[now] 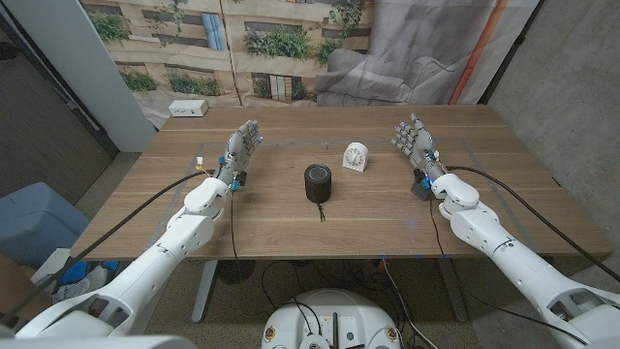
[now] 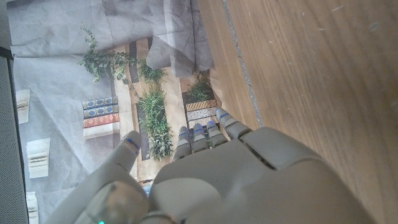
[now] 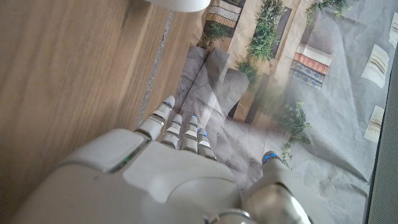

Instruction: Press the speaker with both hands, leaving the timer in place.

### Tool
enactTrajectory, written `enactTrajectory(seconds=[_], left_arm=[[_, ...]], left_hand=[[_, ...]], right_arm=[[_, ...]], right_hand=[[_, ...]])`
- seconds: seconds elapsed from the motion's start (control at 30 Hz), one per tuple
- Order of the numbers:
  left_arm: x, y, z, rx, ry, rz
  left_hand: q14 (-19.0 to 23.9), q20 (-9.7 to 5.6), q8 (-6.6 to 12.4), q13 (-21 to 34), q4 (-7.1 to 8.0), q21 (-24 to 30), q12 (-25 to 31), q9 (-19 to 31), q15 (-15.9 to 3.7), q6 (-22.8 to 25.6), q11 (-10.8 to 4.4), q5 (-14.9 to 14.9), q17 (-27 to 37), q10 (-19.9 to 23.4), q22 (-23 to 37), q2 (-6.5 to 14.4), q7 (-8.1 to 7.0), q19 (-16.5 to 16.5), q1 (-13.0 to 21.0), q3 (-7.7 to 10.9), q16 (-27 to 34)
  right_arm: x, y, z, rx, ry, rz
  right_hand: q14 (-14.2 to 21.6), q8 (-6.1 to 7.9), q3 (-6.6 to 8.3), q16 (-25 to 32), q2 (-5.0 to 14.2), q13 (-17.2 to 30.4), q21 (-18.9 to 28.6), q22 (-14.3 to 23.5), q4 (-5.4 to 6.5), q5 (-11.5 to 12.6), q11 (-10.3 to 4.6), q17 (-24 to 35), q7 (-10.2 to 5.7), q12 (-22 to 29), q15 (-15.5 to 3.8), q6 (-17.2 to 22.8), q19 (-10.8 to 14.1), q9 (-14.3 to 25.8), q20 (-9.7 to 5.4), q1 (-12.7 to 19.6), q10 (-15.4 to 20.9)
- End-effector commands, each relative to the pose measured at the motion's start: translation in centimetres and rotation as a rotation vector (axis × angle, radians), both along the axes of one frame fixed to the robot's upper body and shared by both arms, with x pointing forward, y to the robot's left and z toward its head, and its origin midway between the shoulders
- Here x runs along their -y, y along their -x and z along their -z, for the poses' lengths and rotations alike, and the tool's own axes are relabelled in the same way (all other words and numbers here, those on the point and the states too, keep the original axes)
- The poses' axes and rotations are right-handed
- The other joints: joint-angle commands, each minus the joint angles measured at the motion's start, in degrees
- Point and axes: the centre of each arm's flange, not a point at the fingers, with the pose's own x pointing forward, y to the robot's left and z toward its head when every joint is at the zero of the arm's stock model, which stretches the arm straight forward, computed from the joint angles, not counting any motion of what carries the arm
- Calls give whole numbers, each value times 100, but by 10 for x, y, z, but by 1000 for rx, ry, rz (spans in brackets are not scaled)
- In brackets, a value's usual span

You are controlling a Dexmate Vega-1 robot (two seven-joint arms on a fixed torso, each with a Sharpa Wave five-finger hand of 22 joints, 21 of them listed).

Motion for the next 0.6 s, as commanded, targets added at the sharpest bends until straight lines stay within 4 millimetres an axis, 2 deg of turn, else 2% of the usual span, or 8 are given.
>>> enactTrajectory(seconds=[0.03,0.33,0.6], left_arm=[[-5,11,7,10,-19,7],[-2,6,1,14,-65,24],[-7,4,-6,11,-152,84]], left_hand=[[20,-187,30,7,-21,29,21,25,-66,46,-44,24,15,7,26,288,4,45,8,34,35],[21,-171,28,7,-75,31,22,25,-74,54,-56,18,15,22,26,288,2,53,32,34,29],[3,-156,54,5,-329,14,42,22,-183,149,-184,1,20,133,15,186,-132,42,146,28,21]], right_arm=[[-15,2,-1,-6,50,-9],[-17,1,-3,2,71,-5],[-23,3,1,-11,75,-8]], right_hand=[[54,29,32,28,31,15,47,8,-8,41,13,23,-13,42,18,54,42,27,11,2,33],[46,24,29,28,33,14,50,8,-9,45,10,12,-32,43,16,55,37,27,19,1,27],[46,22,34,29,42,14,53,8,-14,50,22,1,-35,45,15,61,34,27,17,10,27]])
